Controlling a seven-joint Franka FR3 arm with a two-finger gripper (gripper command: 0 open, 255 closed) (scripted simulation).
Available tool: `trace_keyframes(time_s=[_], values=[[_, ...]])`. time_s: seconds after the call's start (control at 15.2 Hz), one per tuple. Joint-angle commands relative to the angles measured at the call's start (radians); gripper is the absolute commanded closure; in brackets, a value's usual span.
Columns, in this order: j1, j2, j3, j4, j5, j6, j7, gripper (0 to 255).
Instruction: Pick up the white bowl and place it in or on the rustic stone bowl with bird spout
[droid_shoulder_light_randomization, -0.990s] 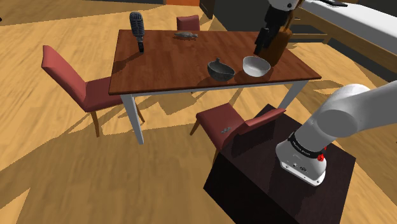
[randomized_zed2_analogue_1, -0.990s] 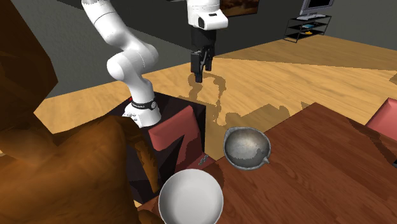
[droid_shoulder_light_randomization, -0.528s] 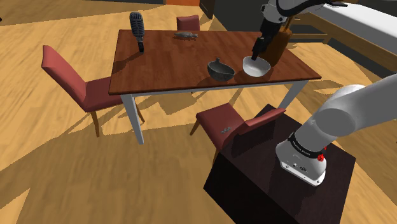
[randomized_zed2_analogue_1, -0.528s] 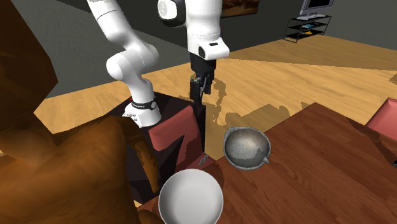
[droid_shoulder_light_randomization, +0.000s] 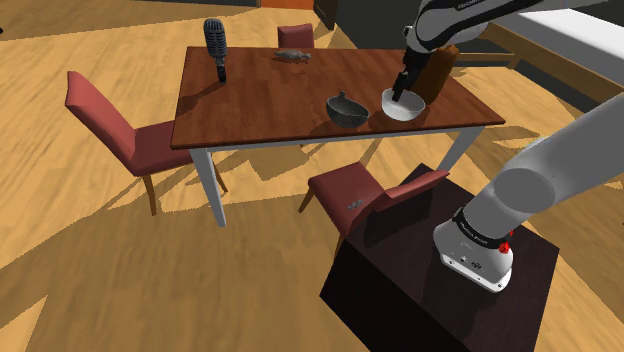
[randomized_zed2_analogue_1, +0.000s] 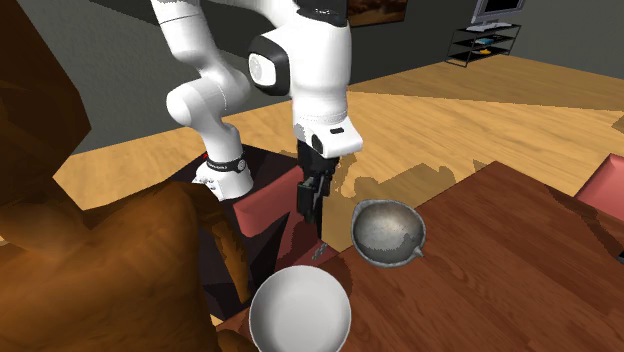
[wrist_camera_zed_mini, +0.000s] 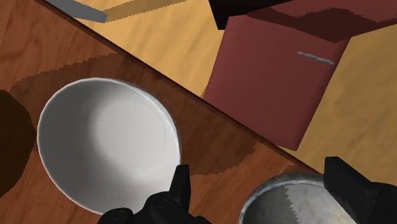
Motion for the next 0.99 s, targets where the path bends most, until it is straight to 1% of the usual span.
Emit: trace_keyframes(time_s=[0.0,0.33,0.79,0.92], values=[[-0.01,0.063,-0.021,0.022,-0.005,0.048,-0.03,0],[-0.033,0.229,-0.065,0.098,0.011,0.154,-0.112,0],[-0.038,0.306,-0.069,0.078,0.034,0.25,-0.129,0],[-0.039,0.313,-0.069,0.077,0.036,0.258,-0.13,0]])
